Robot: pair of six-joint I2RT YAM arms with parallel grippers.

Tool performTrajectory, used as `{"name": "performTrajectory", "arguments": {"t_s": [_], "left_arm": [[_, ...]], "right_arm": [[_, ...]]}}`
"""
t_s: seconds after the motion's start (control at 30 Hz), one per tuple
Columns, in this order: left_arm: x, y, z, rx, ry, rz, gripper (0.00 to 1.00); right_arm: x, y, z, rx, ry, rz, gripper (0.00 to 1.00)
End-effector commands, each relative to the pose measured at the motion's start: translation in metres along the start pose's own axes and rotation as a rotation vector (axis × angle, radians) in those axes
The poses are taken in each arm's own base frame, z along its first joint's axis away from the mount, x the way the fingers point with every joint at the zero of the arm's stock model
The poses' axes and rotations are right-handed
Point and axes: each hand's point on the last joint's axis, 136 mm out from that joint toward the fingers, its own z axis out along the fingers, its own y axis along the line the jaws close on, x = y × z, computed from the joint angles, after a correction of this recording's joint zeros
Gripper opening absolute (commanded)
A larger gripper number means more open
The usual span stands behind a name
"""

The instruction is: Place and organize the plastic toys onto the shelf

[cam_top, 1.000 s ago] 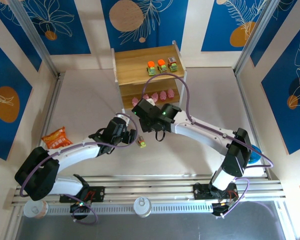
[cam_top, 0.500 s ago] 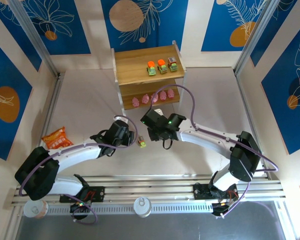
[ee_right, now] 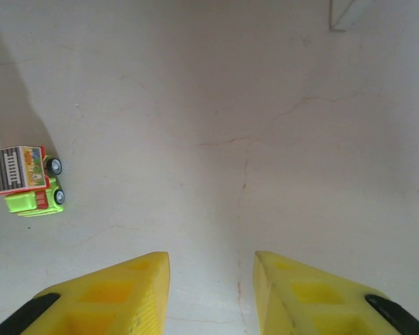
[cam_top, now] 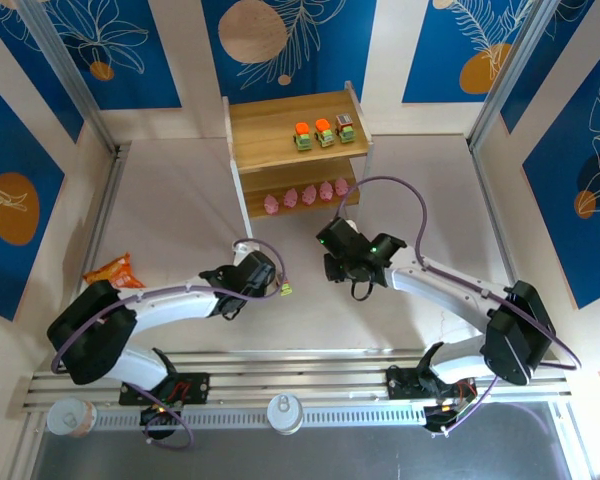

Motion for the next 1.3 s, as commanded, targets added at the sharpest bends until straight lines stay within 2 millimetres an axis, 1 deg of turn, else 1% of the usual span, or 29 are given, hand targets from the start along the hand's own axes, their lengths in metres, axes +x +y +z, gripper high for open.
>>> {"name": "performTrajectory", "arguments": {"t_s": [0.0, 0.2, 0.3, 0.5, 0.63, 0.7, 0.9, 1.27], "left_arm": [[-0.002, -0.003, 0.001, -0.027, -0.001, -0.034, 0.51], [0.001, -0.011, 0.006, -0.019, 0.009, -0.039, 0.51], [0.000, -0.015, 0.005, -0.018, 0.002, -0.037, 0.51], [-0.009, -0.011, -0.011, -0.039, -0.067, -0.049, 0.50], [-0.014, -0.006, -0.020, -0.050, -0.100, -0.064, 0.50], [-0.016, -0.006, -0.022, -0.042, -0.107, -0.065, 0.51], [-0.012, -0.015, -0.016, -0.040, -0.073, -0.053, 0.52], [0.000, -0.009, 0.001, -0.105, -0.060, -0.096, 0.52]], "right_arm": [[-0.001, 0.001, -0.004, -0.051, -0.020, 0.009, 0.37], [0.004, -0.007, -0.002, -0.059, -0.020, 0.025, 0.37], [0.006, -0.010, -0.001, -0.064, -0.019, 0.034, 0.37], [0.008, -0.012, 0.002, -0.069, -0.013, 0.034, 0.37], [0.008, -0.012, 0.003, -0.071, -0.012, 0.034, 0.36], [0.008, -0.013, 0.002, -0.072, -0.012, 0.036, 0.36], [0.006, -0.013, 0.003, -0.073, -0.014, 0.035, 0.36], [0.012, -0.019, 0.007, -0.073, -0.004, 0.050, 0.36]]}}
